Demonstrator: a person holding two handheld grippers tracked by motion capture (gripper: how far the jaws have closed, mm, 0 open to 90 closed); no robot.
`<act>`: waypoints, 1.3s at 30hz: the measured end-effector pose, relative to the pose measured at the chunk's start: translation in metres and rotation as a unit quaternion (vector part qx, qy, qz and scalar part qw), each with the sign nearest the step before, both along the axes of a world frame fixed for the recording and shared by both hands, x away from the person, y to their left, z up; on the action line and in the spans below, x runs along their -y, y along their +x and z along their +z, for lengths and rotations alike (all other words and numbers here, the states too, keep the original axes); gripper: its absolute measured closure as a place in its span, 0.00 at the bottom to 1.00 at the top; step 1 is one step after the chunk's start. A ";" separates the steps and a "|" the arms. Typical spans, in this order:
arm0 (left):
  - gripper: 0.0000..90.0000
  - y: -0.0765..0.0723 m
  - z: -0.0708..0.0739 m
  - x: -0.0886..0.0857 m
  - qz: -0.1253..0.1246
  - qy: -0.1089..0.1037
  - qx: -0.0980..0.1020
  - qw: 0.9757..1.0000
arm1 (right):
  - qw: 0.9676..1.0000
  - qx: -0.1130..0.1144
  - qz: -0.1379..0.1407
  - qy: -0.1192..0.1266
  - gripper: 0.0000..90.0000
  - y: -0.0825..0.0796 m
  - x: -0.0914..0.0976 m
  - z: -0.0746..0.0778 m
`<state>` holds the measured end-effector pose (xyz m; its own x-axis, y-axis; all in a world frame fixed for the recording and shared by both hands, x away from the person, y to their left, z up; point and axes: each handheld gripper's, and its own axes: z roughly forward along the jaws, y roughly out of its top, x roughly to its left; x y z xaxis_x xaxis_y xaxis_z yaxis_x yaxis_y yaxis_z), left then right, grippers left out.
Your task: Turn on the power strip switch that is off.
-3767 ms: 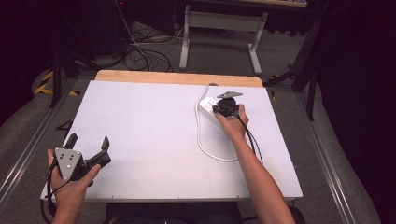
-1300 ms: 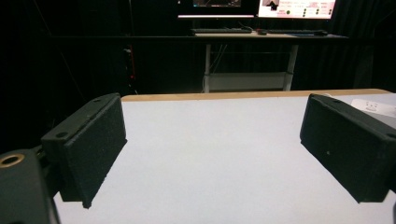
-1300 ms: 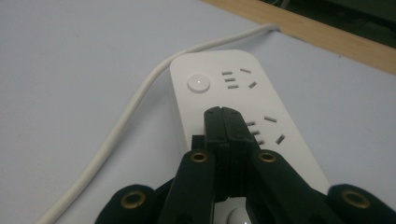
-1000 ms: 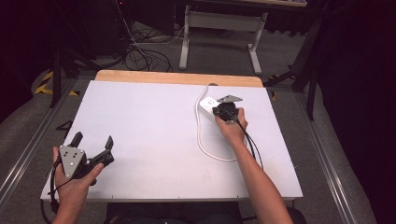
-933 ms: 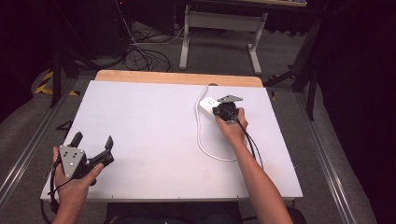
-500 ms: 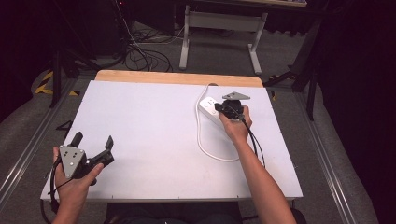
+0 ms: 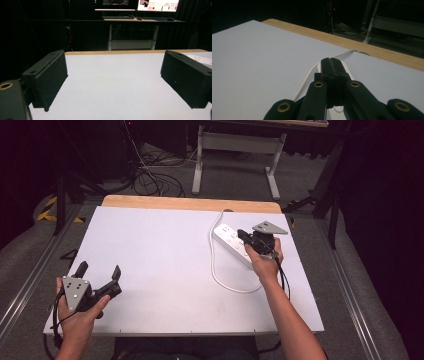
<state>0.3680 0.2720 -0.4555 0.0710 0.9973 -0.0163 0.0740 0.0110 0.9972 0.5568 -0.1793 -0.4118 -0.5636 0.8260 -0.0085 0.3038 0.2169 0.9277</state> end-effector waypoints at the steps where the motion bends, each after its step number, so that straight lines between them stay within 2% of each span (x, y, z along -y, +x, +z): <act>1: 0.09 0.000 0.000 0.000 0.000 0.001 0.000 1.000 | 1.000 0.008 -0.001 0.006 1.00 -0.008 0.005 0.002; 5: 0.09 0.001 0.000 0.001 -0.002 0.000 -0.001 1.000 | 1.000 0.021 0.001 0.012 1.00 -0.019 0.012 0.004; 9: 0.09 0.000 0.001 0.001 -0.003 -0.004 0.002 1.000 | 0.999 0.042 0.014 0.023 1.00 -0.043 0.017 0.005; 10: 0.09 0.000 0.001 0.001 -0.003 -0.004 0.002 1.000 | 0.999 0.042 0.014 0.023 1.00 -0.043 0.017 0.005; 11: 0.09 0.000 0.001 0.001 -0.002 -0.004 0.003 1.000 | 0.998 0.050 0.017 0.023 1.00 -0.053 0.019 0.005; 12: 0.09 0.000 0.001 0.001 -0.003 -0.005 0.002 1.000 | 0.998 0.050 0.017 0.023 1.00 -0.053 0.019 0.005; 13: 0.09 0.000 0.001 0.001 -0.004 -0.005 0.002 1.000 | 0.998 0.060 0.018 0.029 1.00 -0.062 0.022 0.005; 21: 0.09 0.001 0.001 0.001 -0.003 -0.004 0.003 1.000 | 0.994 0.095 -0.003 0.059 1.00 -0.080 0.041 0.000; 26: 0.09 0.001 0.001 0.000 -0.001 -0.003 0.003 1.000 | 0.991 0.105 -0.017 0.078 1.00 -0.081 0.050 -0.001; 30: 0.09 0.001 0.001 0.000 -0.001 -0.004 0.003 1.000 | 0.991 0.103 -0.019 0.086 1.00 -0.079 0.053 -0.004; 37: 0.09 0.000 0.001 -0.001 0.000 -0.007 0.001 1.000 | 0.990 0.106 -0.019 0.090 0.98 -0.079 0.054 -0.003; 39: 0.09 0.000 0.001 -0.002 0.001 -0.006 0.002 1.000 | 0.990 0.108 -0.020 0.093 0.95 -0.079 0.053 -0.003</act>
